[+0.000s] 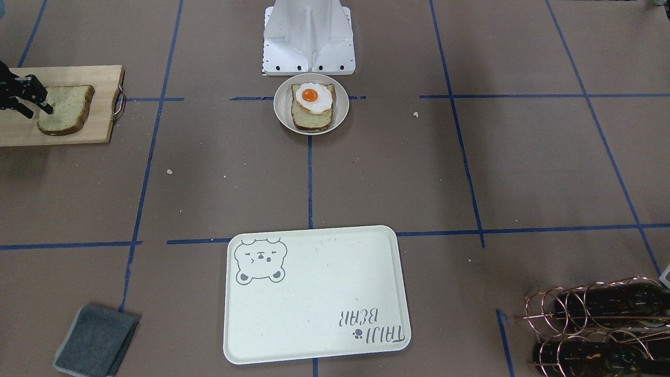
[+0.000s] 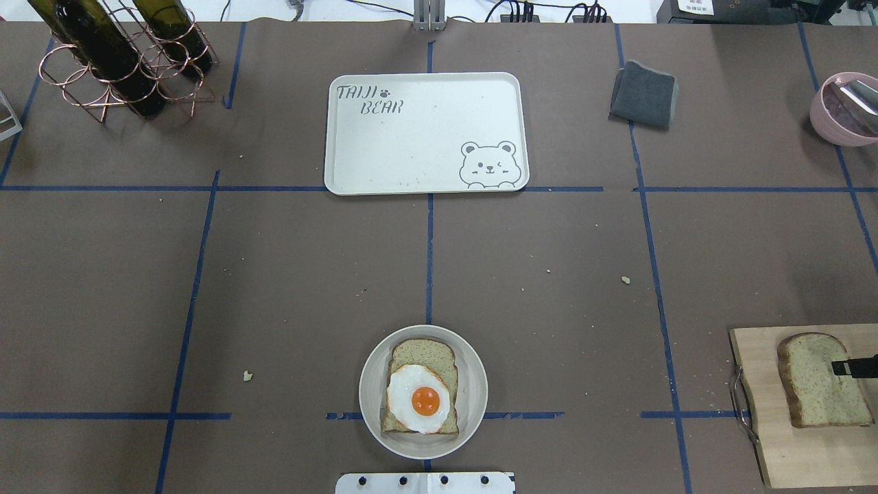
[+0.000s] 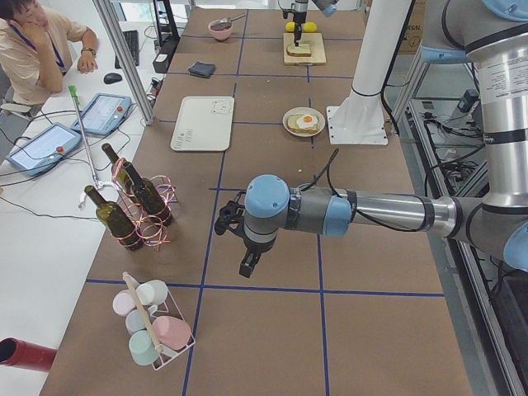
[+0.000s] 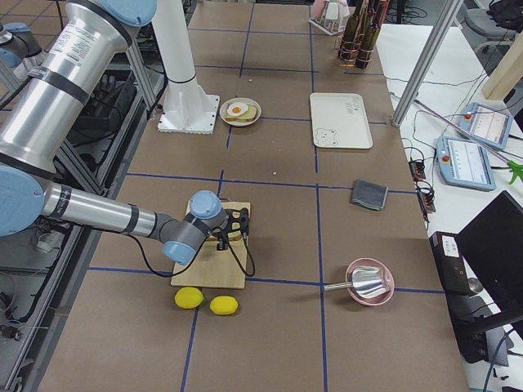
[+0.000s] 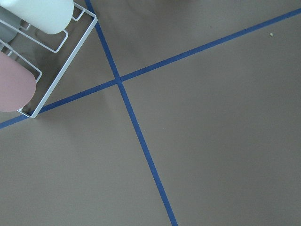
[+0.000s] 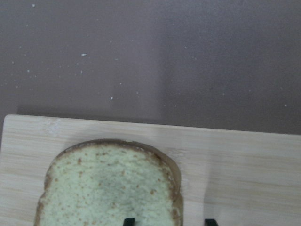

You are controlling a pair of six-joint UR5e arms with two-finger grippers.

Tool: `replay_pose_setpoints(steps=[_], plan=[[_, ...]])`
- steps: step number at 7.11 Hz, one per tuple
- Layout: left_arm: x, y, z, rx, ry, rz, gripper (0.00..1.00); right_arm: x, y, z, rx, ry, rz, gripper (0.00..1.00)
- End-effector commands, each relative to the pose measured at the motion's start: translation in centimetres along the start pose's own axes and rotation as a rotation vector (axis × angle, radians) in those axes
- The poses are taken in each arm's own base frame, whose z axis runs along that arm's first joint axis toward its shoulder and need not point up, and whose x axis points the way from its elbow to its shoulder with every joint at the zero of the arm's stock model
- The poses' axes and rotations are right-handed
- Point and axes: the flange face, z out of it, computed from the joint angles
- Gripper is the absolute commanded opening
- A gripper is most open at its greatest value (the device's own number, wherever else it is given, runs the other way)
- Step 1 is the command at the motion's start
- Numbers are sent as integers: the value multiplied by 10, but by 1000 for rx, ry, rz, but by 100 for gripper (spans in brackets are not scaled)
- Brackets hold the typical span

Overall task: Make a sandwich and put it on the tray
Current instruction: 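Lower the right gripper onto the bread slice on the wooden board and grasp it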

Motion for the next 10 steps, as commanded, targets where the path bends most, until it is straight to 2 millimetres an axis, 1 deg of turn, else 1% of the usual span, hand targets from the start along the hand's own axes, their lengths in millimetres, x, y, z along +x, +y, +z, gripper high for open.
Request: replay_pose_setpoints(steps=[1,3,4,5,6,7,9,10], plan=[[0,2,1,-3,1,-4,100,0,1,1,-5,1,-2,46],[-1,3,0,-2,1,-6,100,-2,1,3,-10,-1,-7,46],[-1,3,1,-3,1,-7,100,-3,2,4,-14,-1,-10,40],[-1,3,0,-3,-1,-6,100,-4,2,5,-17,-3,-15,23],[-1,3,0,-3,1,-7,100,-6,2,6,-19,-7,-29,0],[-1,3,0,-4,-1,-7,100,-8,1,6,-15,-12,-40,0],[-1,3,0,-3,1,-7,100,-15,1,-3,18,-58,-74,0],[-1,3,0,-3,1,-7,100,-29,-2,-10,25,-88,-90,0]])
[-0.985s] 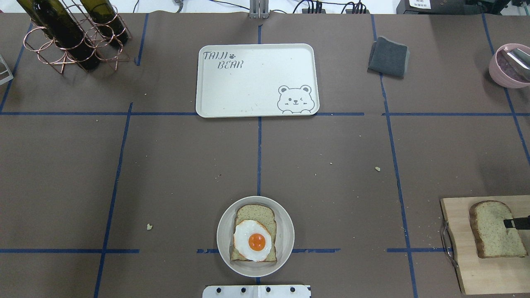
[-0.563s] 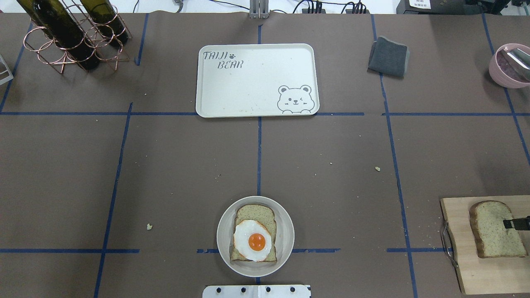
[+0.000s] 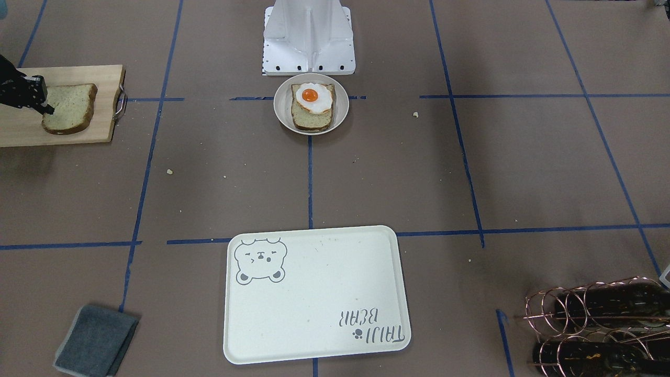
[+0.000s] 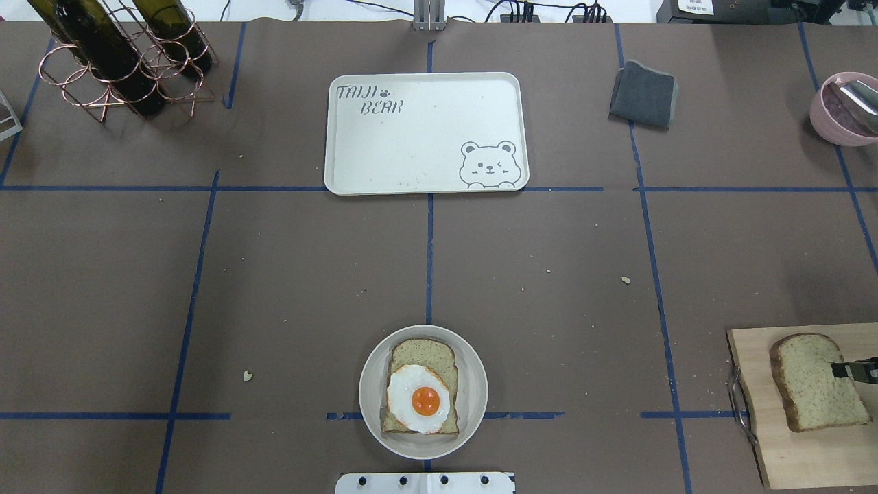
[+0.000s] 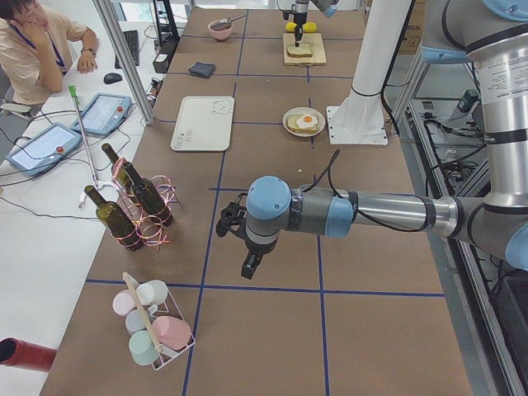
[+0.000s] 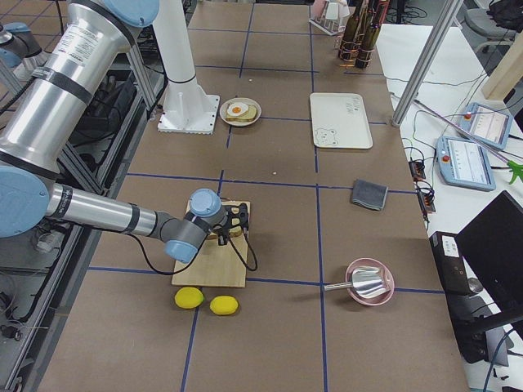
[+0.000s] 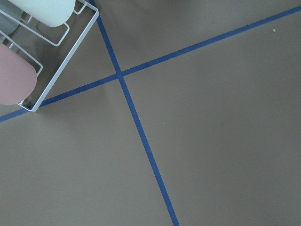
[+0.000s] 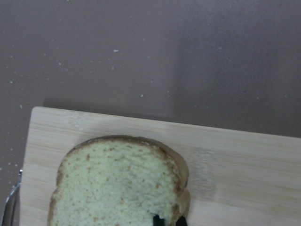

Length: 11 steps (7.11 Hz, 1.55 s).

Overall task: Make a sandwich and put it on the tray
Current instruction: 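Lower the right gripper onto the bread slice on the wooden board and grasp it, then carry the bread slice with the right gripper over the egg toast plate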

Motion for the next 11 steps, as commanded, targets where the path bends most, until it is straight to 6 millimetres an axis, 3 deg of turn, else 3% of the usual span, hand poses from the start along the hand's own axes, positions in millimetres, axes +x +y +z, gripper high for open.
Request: replay_pose_setpoints(steps=[1,3,4,5,6,7,8,9,11], plan=[[1,0,-1,1,0,1,100,-31,-8,-15,16,-75,-40,0],[1,0,-1,2,0,2,100,-86,-23,-38,-1,-203,-48,0],[1,-1,-1,2,0,2,100,-120,-40,-42,16,-259,-40,0],[1,0,-1,1,0,1,100,-158,-61,-30,9,-328,-28,0],[0,0,-1,2,-1,0,100,-218,-89,-9,-24,-384,15,0],[0,2,0,-2,0,-4,100,-261,-108,5,-39,-377,28,0],[-1,7,2,-7,2,-10,100,-311,-116,15,-55,-355,88,0],[-2,8,3,-9,3,-12,100,-368,-108,29,-51,-341,166,0],[-2,9,3,-10,3,-14,100,-503,-122,47,-40,-261,214,0]])
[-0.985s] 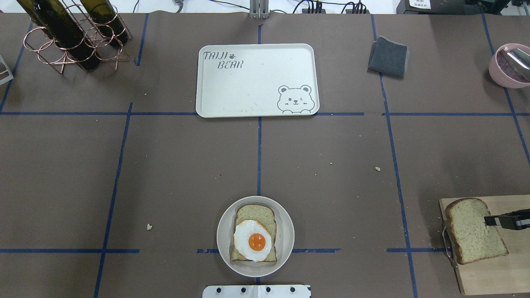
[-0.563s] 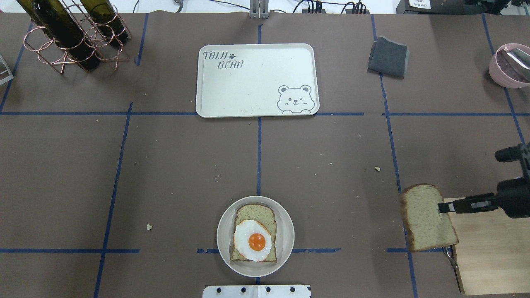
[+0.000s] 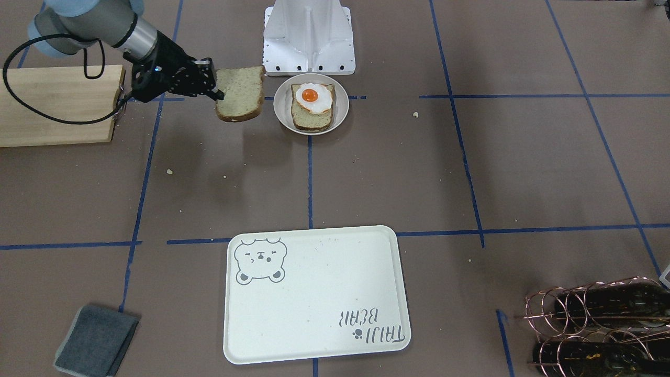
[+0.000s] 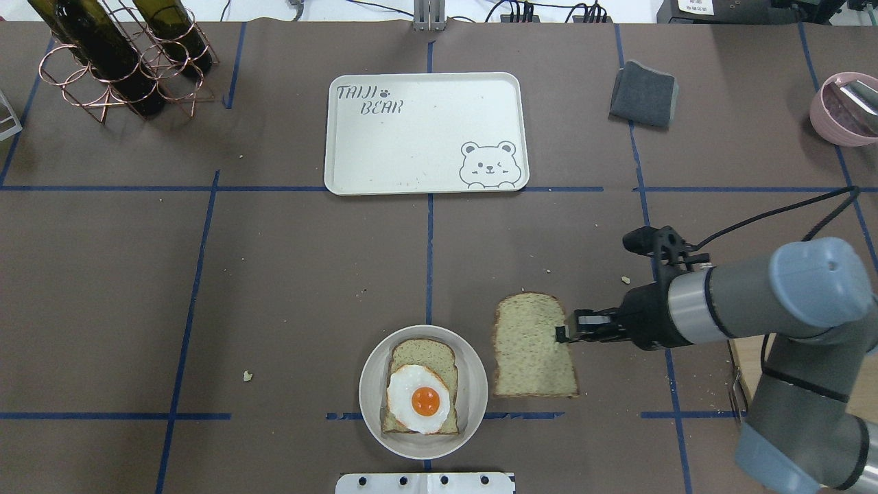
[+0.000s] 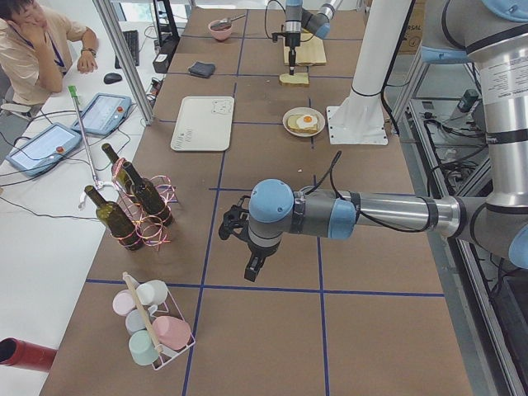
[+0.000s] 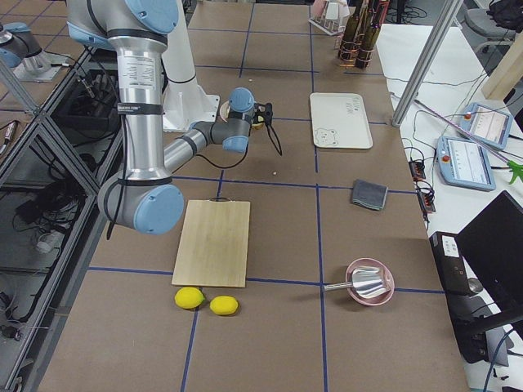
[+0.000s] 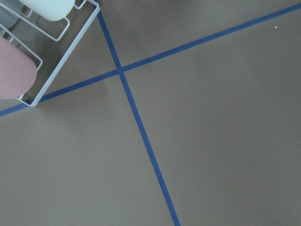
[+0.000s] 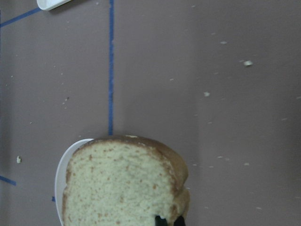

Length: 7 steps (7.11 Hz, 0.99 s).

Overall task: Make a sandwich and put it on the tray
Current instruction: 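Carry the bread slice with the right gripper over the egg toast plate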

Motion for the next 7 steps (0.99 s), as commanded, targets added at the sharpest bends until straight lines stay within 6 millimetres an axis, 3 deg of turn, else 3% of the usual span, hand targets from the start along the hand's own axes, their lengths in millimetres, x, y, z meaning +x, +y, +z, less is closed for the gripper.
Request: replay_pose_setpoints(steps=[1,2,3,5,7], plan=[[-1,1,1,-2,1,-2,100,-106,40,62,22,77,38,0],[-1,1,1,-3,1,-4,100,-113,49,81,46,95,29,0],[-1,1,1,-3,1,-4,100,-108,58,95,46,116,25,0],[-2,2,3,-6,2,-7,100,-90,57,118,56,170,30,0],[-2,3,3,-7,2,-8,100,-86,56,124,53,184,31,0]])
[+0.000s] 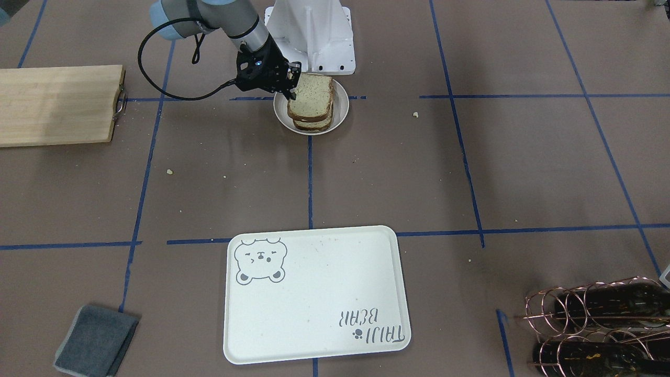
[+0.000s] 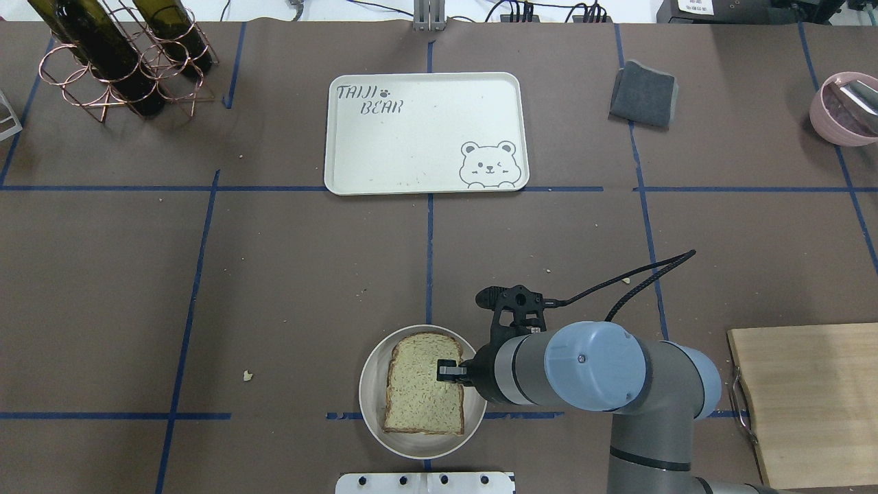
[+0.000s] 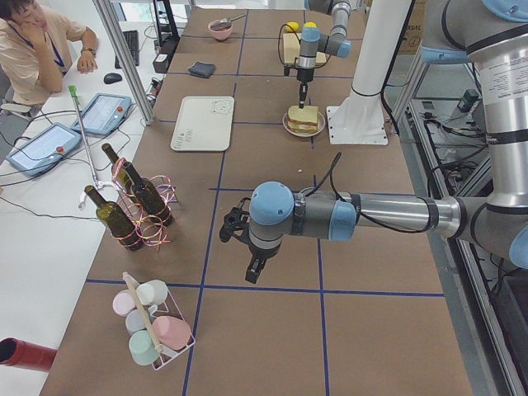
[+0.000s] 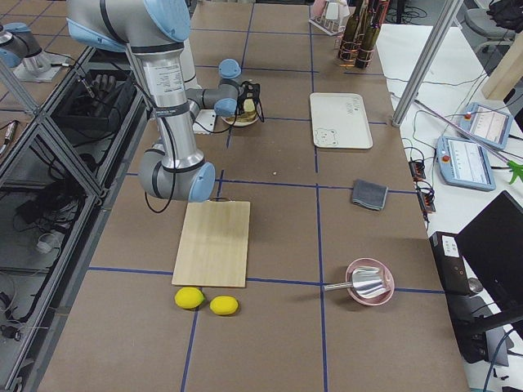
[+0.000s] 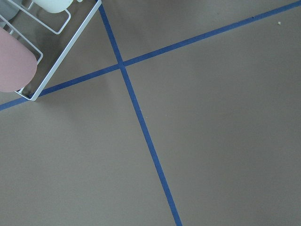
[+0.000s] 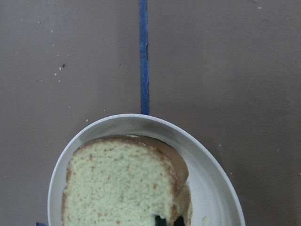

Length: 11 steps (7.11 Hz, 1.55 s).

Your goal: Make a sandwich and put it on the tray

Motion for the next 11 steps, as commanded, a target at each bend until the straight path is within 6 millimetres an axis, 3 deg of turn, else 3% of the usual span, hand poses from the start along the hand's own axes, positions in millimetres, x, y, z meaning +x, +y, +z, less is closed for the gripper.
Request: replay_pose_setpoints(steps=[1,2,3,4,5,7,8,9,10,11], plan=[[0,0,0,-1,0,-1,100,-2,-6,-2,17,0,2,99],[-1,0,1,-3,1,-1,100,-6,-17,-18,30,-3,7,100],[0,0,1,-2,1,0,100,-20,-28,-43,33,24,16,100],[1,-2,-2,5,-1,5,100,-19,-43,-70,14,57,39,100],[8,-8,-8,17,-12,23,100,-10,-77,-97,17,63,49,100],[36,-85,-48,179,-56,211,100,27,-152,-144,28,129,-37,100],[47,-105,-64,283,-92,327,100,58,-183,-168,32,158,-135,100],[55,-113,-72,360,-107,421,100,107,-211,-188,23,203,-207,100],[64,-117,-69,391,-44,433,100,178,-239,-220,15,273,-281,100],[93,-138,-72,404,33,361,100,252,-257,-258,-9,337,-352,100]])
